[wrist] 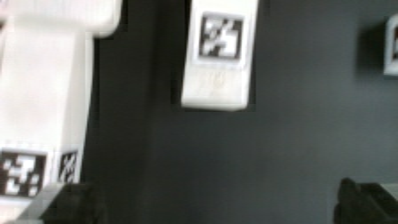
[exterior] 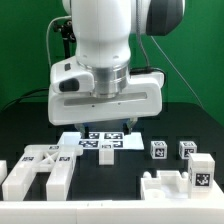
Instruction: Assemble chair
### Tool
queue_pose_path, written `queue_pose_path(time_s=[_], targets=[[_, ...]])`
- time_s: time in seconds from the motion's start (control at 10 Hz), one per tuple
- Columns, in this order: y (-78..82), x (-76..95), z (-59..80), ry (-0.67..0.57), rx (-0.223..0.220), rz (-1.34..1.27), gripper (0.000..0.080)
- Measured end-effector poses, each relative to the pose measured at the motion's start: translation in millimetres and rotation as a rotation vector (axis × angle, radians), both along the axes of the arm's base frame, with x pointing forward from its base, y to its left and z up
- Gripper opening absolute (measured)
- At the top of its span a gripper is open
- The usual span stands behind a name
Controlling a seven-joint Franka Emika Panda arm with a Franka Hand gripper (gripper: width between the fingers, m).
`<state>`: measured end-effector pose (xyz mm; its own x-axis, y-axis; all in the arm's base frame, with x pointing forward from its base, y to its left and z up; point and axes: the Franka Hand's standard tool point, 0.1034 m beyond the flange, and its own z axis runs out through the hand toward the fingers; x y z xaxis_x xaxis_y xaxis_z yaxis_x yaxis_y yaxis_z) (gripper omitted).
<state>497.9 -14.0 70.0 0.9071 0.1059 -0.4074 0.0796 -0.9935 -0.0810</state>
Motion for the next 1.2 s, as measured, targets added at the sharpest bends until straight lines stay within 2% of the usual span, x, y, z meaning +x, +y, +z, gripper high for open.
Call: queue_pose_path(time_s=[0.2, 0.3, 0.5, 0.7, 1.0, 1.2], targets=[[3.2, -1.4, -4.8, 0.133, 0.006, 0.003, 0.0649], [0.8, -10.4, -17.1, 0.232, -0.010, -0.002, 0.0649], [-2.0, -18.2, -29.3, 0.458, -0.065, 0.015, 0.0649], [-1.8, -26.9, -38.7, 0.574, -0.087, -0.005, 0.0649], [-2.9, -25.5, -43.4, 0.568, -0.089, -0.005, 0.0649], [-8.5, -42.6, -58.9, 0.566, -0.093, -0.014, 0.0649]])
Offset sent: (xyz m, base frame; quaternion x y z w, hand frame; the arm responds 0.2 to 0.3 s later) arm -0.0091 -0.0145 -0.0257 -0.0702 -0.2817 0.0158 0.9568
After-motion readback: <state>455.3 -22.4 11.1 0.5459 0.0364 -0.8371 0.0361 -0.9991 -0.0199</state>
